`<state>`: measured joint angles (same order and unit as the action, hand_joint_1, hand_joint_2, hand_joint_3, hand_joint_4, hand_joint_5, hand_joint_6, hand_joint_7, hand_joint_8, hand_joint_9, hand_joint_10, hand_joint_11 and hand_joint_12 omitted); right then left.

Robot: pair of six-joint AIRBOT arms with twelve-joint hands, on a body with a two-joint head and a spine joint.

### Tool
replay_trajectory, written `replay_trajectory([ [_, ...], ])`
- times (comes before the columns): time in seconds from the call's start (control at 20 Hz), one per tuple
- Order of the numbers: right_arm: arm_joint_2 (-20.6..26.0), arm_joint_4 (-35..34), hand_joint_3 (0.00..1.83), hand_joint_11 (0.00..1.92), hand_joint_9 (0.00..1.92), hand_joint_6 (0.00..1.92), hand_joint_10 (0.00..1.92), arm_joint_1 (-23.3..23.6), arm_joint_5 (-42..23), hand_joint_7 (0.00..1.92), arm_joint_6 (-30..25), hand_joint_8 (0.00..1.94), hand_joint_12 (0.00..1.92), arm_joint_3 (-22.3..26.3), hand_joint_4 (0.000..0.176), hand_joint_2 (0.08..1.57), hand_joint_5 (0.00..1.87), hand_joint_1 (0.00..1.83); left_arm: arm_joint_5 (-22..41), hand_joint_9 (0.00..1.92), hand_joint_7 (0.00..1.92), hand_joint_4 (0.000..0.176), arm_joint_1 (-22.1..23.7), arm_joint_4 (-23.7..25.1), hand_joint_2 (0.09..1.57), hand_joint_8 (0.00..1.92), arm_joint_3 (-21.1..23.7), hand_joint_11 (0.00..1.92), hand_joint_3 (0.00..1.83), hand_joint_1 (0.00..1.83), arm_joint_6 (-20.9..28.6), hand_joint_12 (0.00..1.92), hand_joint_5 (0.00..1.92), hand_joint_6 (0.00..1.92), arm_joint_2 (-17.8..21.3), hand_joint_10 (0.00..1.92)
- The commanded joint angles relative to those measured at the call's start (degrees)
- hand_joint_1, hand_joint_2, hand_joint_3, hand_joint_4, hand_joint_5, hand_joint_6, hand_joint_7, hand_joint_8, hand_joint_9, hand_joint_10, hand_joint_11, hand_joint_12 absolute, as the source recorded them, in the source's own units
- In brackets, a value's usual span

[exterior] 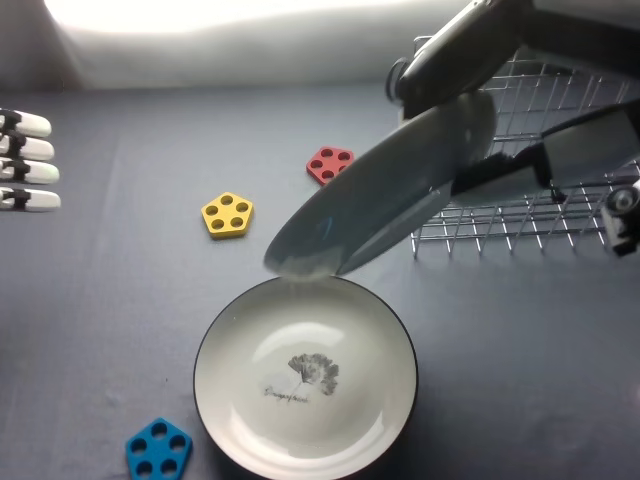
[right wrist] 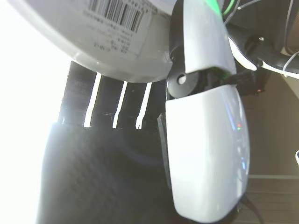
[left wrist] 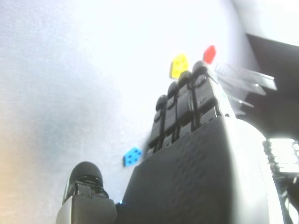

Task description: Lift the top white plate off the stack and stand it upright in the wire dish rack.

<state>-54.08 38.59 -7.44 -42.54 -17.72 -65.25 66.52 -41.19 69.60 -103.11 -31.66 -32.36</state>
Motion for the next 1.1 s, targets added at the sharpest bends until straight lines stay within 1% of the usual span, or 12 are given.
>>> replay_trajectory([
  [0.0,0.70,-5.88,0.00,0.99,1.08,0.96,0.77,0.97,-6.23,1.04,0.35,0.60,1.35,-0.70,0.000,1.06,0.99,1.49,2.53,0.09,0.10,0.000,1.03,-4.27,1.02,0.01,-0.43,0.09,0.00,0.00,-0.31,0.01,0.06,0.00,0.41,0.01],
  [0.2,0.70,-7.67,0.00,0.96,1.05,1.01,0.81,0.97,-6.02,1.00,1.24,0.68,1.37,-3.25,0.000,1.07,0.96,1.49,3.42,0.09,0.10,0.000,1.03,-4.28,1.02,0.00,-1.37,0.10,0.00,0.00,-0.31,0.01,0.06,0.00,0.10,0.00],
  [0.3,0.70,-8.38,0.00,0.99,1.07,1.01,0.78,0.97,-6.04,1.02,1.24,0.62,1.36,-3.87,0.000,1.07,0.96,1.49,3.51,0.09,0.09,0.000,1.03,-4.29,1.02,0.00,-1.40,0.10,0.00,0.00,-0.31,0.01,0.06,0.00,0.07,0.01],
  [0.4,0.70,-9.45,0.00,0.97,1.07,1.00,0.77,1.01,-6.07,1.03,1.24,0.62,1.35,-4.46,0.000,1.06,0.97,1.49,3.50,0.09,0.10,0.000,1.03,-4.27,1.02,0.00,-1.40,0.09,0.00,0.00,-0.31,0.01,0.06,0.00,0.06,0.00],
  [0.45,0.70,-9.57,0.00,0.95,1.05,1.02,0.81,1.08,-6.07,1.01,1.24,0.66,1.38,-4.59,0.000,1.07,0.97,1.49,3.50,0.09,0.09,0.000,1.01,-4.27,1.02,0.00,-1.41,0.09,0.00,0.01,-0.31,0.01,0.06,0.00,0.07,0.00],
  [0.5,0.70,-9.60,0.00,0.96,1.07,0.98,0.77,1.12,-6.08,1.03,1.24,0.63,1.36,-4.60,0.000,1.06,0.98,1.49,3.51,0.10,0.10,0.000,1.01,-4.27,1.02,0.01,-1.43,0.10,0.00,0.00,-0.31,0.01,0.07,0.00,0.08,0.01],
  [0.6,0.70,-9.84,0.00,0.93,1.07,0.95,0.77,1.20,-6.21,1.05,1.25,0.60,1.39,-4.60,0.000,1.06,1.01,1.49,3.57,0.10,0.10,0.000,1.00,-4.25,1.02,0.00,-1.46,0.09,0.00,0.02,-0.31,0.01,0.06,0.00,0.08,0.00],
  [0.65,0.70,-9.97,0.00,0.93,1.08,0.93,0.77,1.21,-6.32,1.08,1.32,0.55,1.40,-4.61,0.000,1.06,1.01,1.49,3.58,0.09,0.09,0.000,1.00,-4.25,1.02,0.00,-1.46,0.10,0.00,0.01,-0.31,0.01,0.07,0.00,0.08,0.00],
  [0.75,0.70,-10.10,0.00,0.97,1.17,0.88,0.62,1.25,-6.61,1.18,1.32,0.45,1.37,-4.68,0.000,1.04,0.99,1.50,3.58,0.09,0.10,0.000,1.00,-4.25,1.01,0.00,-1.46,0.09,0.00,0.00,-0.31,0.01,0.07,0.01,0.08,0.00],
  [0.85,0.70,-10.60,0.00,0.96,1.24,0.83,0.53,1.25,-7.12,1.18,1.32,0.42,1.37,-4.74,0.000,1.03,1.01,1.50,3.64,0.09,0.09,0.000,1.00,-4.27,1.01,0.00,-1.46,0.11,0.00,0.00,-0.31,0.02,0.07,0.00,0.10,0.00],
  [0.9,0.70,-10.95,0.00,0.96,1.24,0.80,0.54,1.25,-7.36,1.20,1.31,0.36,1.36,-4.76,0.000,1.03,1.04,1.50,3.65,0.09,0.09,0.000,1.00,-4.27,1.01,0.00,-1.46,0.11,0.00,0.00,-0.31,0.02,0.06,0.00,0.10,0.00],
  [1.05,0.69,-11.87,0.00,0.96,1.24,0.79,0.54,1.25,-7.43,1.20,0.40,0.35,1.36,-4.43,0.000,1.03,1.05,1.50,3.63,0.09,0.09,0.000,1.00,-4.27,1.01,0.00,-1.47,0.11,0.00,0.00,-0.31,0.02,0.06,0.00,0.08,0.00],
])
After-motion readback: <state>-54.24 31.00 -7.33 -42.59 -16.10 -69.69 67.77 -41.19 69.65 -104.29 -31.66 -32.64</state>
